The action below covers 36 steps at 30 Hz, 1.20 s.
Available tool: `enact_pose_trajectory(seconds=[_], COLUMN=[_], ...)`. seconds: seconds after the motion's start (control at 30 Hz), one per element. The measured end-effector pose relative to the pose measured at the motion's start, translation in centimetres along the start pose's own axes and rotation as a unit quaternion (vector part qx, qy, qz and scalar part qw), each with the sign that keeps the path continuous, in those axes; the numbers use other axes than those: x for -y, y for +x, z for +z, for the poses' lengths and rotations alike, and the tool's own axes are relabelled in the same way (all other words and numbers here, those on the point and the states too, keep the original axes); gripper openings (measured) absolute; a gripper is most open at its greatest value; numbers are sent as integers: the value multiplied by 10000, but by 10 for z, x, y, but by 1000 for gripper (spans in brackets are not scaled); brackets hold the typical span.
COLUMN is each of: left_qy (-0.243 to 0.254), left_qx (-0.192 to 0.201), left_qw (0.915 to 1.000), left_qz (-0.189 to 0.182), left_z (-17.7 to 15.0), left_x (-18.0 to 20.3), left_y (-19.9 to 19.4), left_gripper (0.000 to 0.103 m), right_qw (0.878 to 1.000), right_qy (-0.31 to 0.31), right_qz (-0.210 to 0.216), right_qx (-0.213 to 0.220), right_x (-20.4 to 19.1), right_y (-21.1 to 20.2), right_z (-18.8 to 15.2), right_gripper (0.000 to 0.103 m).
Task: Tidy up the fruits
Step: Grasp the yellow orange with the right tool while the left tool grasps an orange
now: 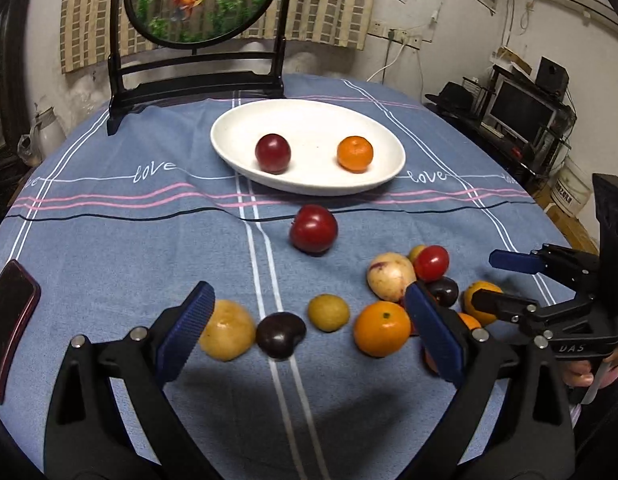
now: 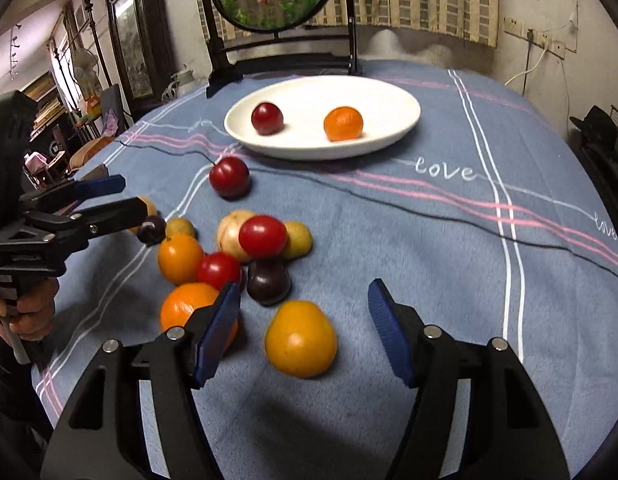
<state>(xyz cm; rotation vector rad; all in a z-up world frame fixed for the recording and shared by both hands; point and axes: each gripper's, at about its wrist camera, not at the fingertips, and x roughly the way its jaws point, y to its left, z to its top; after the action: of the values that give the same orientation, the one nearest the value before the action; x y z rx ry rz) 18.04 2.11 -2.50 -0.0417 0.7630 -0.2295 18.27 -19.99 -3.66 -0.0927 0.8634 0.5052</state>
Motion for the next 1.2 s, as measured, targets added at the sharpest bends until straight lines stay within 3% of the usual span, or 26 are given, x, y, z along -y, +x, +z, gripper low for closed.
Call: enact_pose_trajectory(seconds=[0.4, 0.77, 0.8, 0.87, 1.07, 1.2], left_qy=[90, 97, 101, 124, 477, 703], left_qx=[-18, -24, -27, -37, -38, 78], left_qw=[9999, 9999, 9999, 9999, 9981, 9933], left_qz=[82, 95, 97, 87, -387, -914], left_z=[-2, -4, -4, -5, -11, -24], left_x=[4, 4, 4, 5, 23, 47], left_y=[0, 1, 1, 1, -6, -19], left_gripper=[98, 98, 98, 98, 98, 97], right_qw=[9995, 9987, 9988, 9990, 9979, 9978], right_qy=[-86, -1, 27, 129, 579, 622], right_qz=[-25, -64, -13, 41, 28, 14], right_qx=[-309, -512, -494, -426, -291, -238], right_x=[-4, 0, 2, 5, 23, 24], right_y=[11, 17, 16, 13, 7, 4], right_z=[-8, -13, -13, -12, -11, -11], right_gripper=[66, 45, 39, 39, 38, 38])
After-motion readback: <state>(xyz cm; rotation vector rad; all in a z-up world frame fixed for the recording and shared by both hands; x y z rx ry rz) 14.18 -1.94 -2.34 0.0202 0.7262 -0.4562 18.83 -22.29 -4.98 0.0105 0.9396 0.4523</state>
